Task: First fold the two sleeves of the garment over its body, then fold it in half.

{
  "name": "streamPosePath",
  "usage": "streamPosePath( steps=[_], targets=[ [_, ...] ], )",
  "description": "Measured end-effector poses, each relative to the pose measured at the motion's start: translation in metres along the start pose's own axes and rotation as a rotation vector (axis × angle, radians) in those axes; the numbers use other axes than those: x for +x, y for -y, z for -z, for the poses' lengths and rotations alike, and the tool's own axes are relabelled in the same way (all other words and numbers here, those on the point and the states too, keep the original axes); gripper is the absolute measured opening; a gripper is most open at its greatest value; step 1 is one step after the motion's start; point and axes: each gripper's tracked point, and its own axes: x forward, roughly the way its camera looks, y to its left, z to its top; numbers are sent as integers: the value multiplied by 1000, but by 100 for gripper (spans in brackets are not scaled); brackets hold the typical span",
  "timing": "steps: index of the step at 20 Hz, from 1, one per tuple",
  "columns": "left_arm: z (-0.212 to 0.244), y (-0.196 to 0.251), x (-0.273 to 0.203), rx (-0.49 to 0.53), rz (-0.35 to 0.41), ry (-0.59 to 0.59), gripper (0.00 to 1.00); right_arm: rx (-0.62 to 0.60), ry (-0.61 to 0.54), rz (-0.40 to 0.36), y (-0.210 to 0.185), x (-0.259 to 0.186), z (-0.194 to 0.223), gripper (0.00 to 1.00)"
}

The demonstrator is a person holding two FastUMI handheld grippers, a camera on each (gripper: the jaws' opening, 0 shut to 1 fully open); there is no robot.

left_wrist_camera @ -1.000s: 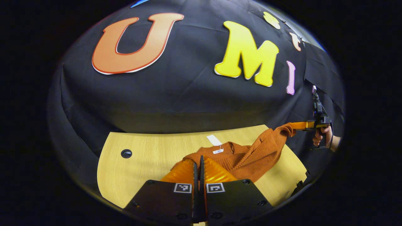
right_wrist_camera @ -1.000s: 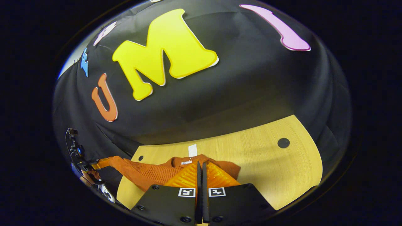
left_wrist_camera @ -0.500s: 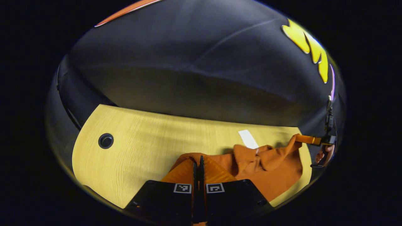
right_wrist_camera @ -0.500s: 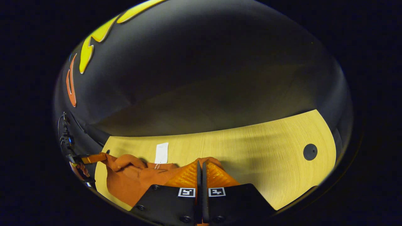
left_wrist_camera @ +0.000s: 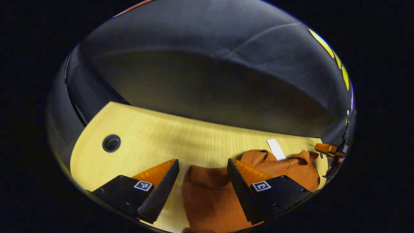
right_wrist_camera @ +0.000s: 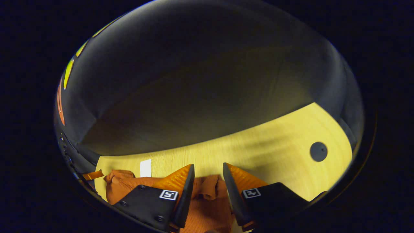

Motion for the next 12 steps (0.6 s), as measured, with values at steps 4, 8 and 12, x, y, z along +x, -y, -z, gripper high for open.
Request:
streamPosePath(
  steps=[4,8,12],
  targets=[
    [-29,12,-34,-6,-23,91,99,5,29,7,-5,-27,-15,67],
    [-57,41,-97,16,-34,216,99,-104,97,-7,-21,-65,-31,75],
    [-90,77,-185,76,-15,391,99,-174,257,-72,-60,-131,-64,84]
  ],
)
